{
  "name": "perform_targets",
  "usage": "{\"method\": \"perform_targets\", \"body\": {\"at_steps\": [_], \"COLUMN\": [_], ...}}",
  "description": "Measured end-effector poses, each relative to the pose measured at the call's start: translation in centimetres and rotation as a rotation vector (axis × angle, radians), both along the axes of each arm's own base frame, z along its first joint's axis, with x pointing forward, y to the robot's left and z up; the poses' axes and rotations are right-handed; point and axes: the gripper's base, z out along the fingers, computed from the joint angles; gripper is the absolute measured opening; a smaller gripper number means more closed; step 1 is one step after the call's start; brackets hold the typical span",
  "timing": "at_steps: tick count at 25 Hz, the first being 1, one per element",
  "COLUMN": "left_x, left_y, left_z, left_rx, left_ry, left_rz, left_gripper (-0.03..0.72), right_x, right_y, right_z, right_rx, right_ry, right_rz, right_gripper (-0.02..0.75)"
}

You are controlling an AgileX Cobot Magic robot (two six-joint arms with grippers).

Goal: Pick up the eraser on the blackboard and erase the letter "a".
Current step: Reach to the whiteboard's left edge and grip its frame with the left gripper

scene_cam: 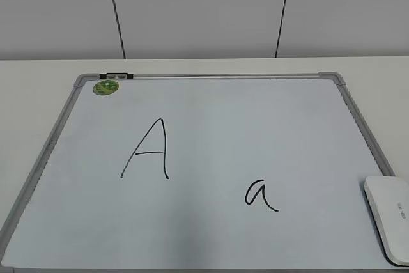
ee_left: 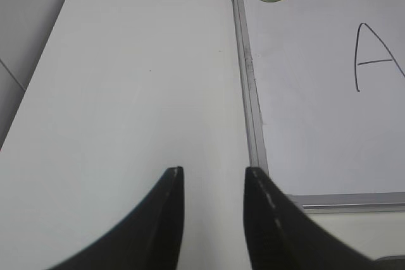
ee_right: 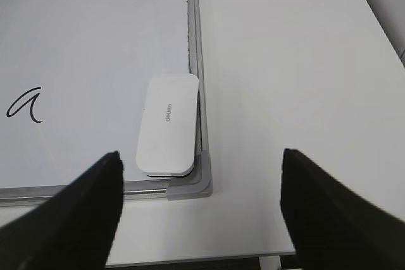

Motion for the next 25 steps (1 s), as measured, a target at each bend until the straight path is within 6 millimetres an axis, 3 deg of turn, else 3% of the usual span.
{"method": "perform_targets", "body": {"at_steps": [15, 22, 25], "left_x": [0.5, 4.0, 6.4], "left_y": [0.0, 0.0, 0.0], "left_z": [0.0, 2.0, 2.9], "left_rx": [0.0, 0.003, -0.001], "left_ry": [0.029, 0.196, 0.277], "left_rz": [0.0, 0.002, -0.001], "left_gripper": [0.241, 0.242, 0.242], "right_x": [0.0, 0.0, 0.0], "right_y": [0.0, 0.0, 0.0], "right_z": [0.0, 0.0, 0.0], "right_rx": [0.0, 0.0, 0.0], "right_ry": [0.0, 0.0, 0.0], "right_rz": [0.0, 0.0, 0.0], "right_gripper": [0.573, 0.573, 0.573]}}
